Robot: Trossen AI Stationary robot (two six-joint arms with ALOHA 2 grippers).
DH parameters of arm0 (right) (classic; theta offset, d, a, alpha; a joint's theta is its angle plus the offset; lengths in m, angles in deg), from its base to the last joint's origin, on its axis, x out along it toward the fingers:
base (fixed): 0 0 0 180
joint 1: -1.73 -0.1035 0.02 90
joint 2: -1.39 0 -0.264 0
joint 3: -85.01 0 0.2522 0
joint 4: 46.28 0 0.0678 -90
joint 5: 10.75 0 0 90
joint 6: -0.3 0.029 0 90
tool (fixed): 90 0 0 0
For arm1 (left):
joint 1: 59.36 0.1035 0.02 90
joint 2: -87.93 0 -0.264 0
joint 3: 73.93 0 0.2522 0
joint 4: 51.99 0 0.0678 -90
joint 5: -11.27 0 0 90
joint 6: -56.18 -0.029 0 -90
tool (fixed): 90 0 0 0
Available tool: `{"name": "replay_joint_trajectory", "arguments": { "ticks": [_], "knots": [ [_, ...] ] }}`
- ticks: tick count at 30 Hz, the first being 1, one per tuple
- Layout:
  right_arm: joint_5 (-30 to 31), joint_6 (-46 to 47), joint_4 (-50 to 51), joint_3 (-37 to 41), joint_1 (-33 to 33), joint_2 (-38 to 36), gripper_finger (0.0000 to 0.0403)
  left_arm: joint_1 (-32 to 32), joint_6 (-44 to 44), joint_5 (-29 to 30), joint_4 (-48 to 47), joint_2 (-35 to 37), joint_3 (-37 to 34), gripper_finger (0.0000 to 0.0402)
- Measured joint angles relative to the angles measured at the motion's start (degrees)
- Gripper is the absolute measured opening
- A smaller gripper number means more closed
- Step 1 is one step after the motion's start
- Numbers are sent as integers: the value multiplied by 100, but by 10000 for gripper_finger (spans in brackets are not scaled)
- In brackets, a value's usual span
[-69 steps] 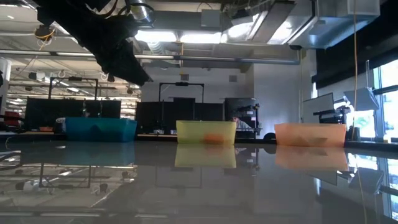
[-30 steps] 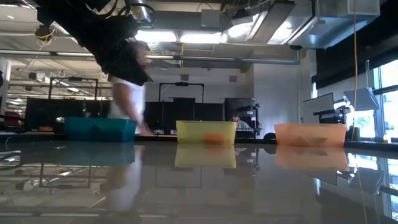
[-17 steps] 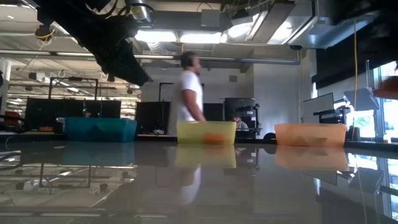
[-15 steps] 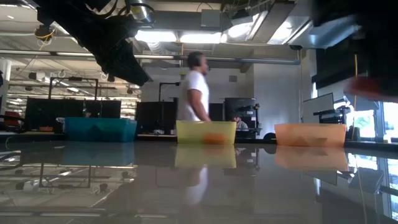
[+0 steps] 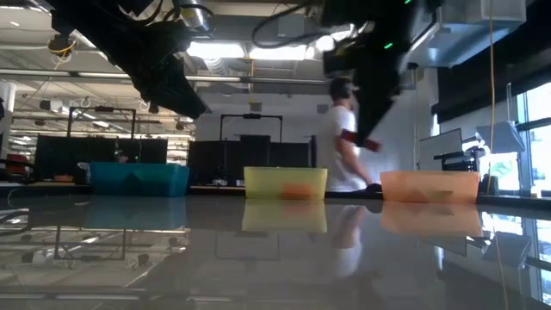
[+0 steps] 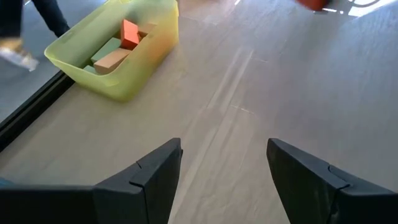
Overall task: Sort blocks by size
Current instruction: Put the orange rectangle block into the yellow bin
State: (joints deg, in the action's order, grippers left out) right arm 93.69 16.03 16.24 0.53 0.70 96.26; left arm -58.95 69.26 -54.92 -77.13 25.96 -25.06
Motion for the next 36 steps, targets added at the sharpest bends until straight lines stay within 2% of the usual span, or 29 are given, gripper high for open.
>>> {"name": "replay_joint_trajectory", "arguments": {
  "ticks": [4,9,17,28,36],
  "knots": [
    [-78,-819,-737,0,876,0,125,11,-120,0,39,0,1,226],
    [-606,-1560,-1879,0,1862,0,125,11,-136,2,46,0,4,226],
    [-1860,-1795,-3655,0,3017,76,125,11,-136,2,46,0,4,226],
    [-2323,-2236,-5177,0,3653,756,126,11,-25,170,48,0,4,226],
    [-2629,-2407,-5582,0,3784,1182,127,11,27,179,20,0,4,226]
  ]
}}
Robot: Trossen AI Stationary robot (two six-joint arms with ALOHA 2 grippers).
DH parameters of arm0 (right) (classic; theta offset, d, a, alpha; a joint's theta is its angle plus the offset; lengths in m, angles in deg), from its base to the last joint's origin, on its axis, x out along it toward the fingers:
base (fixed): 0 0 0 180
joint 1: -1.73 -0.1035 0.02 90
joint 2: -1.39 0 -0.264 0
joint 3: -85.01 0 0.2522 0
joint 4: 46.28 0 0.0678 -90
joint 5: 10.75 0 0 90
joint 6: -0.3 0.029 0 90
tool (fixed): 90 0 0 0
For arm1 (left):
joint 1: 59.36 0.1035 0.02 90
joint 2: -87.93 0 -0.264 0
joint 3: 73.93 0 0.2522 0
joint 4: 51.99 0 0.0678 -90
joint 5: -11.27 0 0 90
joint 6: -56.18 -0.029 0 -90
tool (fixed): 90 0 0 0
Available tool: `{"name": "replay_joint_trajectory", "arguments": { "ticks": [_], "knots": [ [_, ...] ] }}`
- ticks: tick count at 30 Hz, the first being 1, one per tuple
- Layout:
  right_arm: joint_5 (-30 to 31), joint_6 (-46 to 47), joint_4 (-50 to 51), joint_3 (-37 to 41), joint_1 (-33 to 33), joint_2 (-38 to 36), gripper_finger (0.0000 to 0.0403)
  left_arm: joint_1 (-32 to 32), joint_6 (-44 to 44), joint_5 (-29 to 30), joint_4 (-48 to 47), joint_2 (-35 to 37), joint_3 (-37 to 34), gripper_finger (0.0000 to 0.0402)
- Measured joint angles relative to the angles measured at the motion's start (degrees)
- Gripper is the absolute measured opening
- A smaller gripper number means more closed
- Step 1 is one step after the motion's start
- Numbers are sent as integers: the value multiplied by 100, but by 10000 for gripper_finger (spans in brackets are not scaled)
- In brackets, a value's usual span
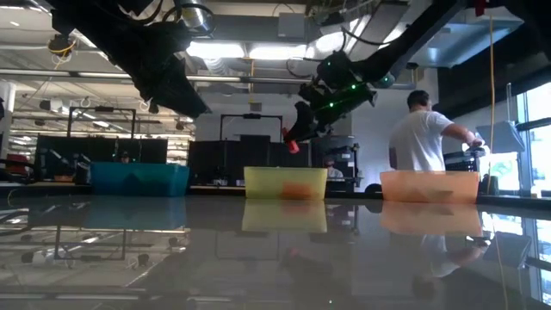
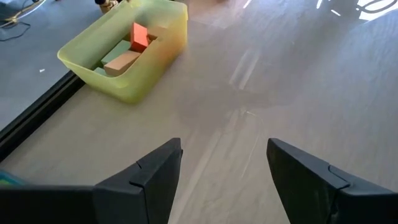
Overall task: Sort blocks by size
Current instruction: Put the orange rectangle block into the yellow bin, then return to Home Position
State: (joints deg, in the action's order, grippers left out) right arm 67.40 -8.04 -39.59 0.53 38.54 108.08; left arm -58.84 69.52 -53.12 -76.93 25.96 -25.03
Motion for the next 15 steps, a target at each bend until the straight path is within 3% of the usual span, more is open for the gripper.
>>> {"name": "replay_joint_trajectory", "arguments": {
  "ticks": [7,12,15],
  "knots": [
    [78,-11,80,0,-2,191,156,42,-198,4,33,0,0,226],
    [96,-56,240,-5,-3,158,225,205,-430,-12,210,0,0,226],
    [107,-167,720,-179,-4,66,262,385,-783,-323,439,83,0,226]
  ]
}}
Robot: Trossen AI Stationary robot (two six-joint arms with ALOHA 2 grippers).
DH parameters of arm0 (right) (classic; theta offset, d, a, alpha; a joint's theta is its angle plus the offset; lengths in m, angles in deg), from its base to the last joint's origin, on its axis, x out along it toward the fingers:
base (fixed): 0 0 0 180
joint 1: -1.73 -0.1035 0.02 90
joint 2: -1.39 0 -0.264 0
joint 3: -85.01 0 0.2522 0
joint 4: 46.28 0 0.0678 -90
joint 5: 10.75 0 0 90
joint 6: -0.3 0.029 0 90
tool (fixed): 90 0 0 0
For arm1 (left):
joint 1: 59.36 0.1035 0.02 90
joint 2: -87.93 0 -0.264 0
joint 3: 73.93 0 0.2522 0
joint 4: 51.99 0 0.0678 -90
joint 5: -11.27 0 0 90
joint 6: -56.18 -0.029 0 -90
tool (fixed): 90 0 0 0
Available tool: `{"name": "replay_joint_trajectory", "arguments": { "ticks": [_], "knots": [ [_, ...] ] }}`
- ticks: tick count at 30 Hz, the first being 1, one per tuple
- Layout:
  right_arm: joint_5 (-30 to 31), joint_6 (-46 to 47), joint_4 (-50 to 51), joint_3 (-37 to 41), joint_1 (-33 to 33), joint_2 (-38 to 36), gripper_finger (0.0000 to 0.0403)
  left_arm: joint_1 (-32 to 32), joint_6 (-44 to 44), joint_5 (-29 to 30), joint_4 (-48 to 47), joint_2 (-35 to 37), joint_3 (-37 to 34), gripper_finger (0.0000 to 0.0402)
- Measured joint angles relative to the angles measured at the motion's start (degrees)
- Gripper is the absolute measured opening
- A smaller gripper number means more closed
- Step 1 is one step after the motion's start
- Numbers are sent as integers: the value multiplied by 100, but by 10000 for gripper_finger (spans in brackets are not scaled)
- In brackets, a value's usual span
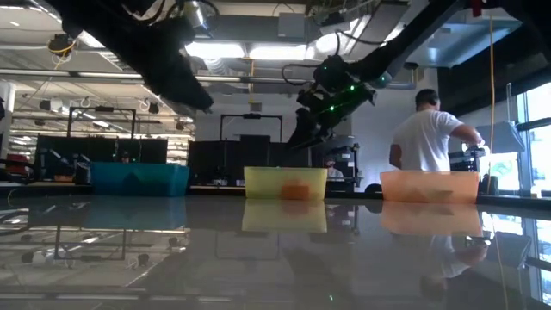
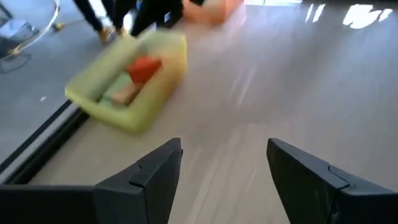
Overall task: Sort blocks by size
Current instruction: Return to Home Position
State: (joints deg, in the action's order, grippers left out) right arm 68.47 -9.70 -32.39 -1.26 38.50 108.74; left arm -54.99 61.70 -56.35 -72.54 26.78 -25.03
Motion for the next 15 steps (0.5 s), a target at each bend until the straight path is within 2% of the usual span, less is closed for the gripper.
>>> {"name": "replay_joint_trajectory", "arguments": {
  "ticks": [4,7,11,15],
  "knots": [
    [-35,-122,636,-155,0,-419,291,327,-514,-194,179,404,0,212],
    [-135,-201,831,-164,0,-819,290,545,-805,-196,169,864,-14,180],
    [-439,-223,1093,-102,-2,-1302,254,755,-1007,-487,324,1541,-398,123],
    [-1165,-200,1092,321,0,-1790,190,912,-758,-812,477,2187,-940,74]
  ]
}}
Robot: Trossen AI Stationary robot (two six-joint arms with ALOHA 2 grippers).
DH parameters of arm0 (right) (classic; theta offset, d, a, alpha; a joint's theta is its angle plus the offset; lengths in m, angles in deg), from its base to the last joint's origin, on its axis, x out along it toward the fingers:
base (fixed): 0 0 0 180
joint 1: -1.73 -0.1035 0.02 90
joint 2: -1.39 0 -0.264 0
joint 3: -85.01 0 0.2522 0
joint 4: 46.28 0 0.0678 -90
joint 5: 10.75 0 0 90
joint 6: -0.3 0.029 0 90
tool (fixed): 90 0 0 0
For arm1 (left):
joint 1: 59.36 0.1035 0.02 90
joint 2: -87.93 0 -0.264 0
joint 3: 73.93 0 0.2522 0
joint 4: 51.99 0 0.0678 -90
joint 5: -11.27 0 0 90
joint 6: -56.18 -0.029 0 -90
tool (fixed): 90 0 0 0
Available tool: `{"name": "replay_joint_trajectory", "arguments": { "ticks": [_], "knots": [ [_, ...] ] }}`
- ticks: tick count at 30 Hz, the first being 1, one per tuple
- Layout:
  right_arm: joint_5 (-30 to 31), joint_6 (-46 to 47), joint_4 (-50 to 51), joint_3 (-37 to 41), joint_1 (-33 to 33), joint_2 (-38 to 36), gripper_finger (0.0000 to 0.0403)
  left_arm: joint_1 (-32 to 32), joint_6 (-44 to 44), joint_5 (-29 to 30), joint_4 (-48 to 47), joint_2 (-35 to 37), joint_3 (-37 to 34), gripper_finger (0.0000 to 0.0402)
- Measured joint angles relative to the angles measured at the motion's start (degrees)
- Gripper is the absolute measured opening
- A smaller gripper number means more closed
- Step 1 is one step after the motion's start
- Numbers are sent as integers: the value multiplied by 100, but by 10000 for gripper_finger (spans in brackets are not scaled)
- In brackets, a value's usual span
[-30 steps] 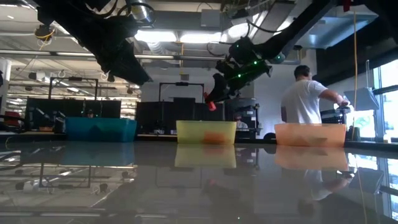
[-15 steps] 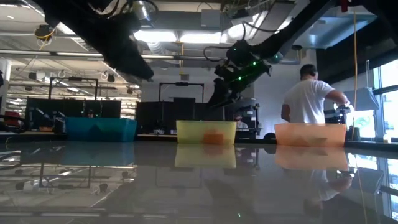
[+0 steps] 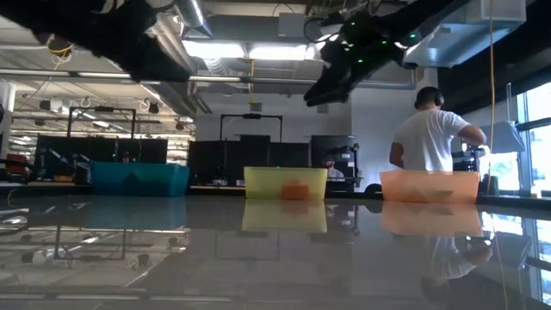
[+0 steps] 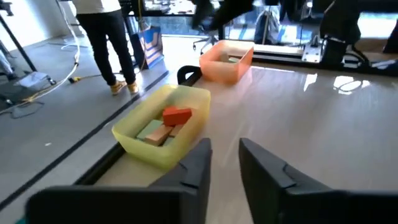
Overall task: Sort blocks by size
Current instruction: Return to Home Position
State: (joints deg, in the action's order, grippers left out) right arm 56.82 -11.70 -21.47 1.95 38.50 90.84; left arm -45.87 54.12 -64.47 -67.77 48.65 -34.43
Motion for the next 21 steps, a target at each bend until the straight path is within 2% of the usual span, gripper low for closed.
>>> {"name": "replay_joint_trajectory", "arguments": {
  "ticks": [6,11,19,21],
  "knots": [
    [-225,207,-190,1139,-7,-884,81,12,461,-17,285,745,-778,31],
    [-244,571,-1024,2486,-44,-1933,9,-50,640,32,592,1072,-1365,19],
    [-205,879,-1482,4049,-39,-3780,19,-79,613,50,1123,1264,-1913,19],
    [12,1227,-1480,4305,-47,-4249,14,-79,666,53,1211,1278,-2000,16]
  ]
}}
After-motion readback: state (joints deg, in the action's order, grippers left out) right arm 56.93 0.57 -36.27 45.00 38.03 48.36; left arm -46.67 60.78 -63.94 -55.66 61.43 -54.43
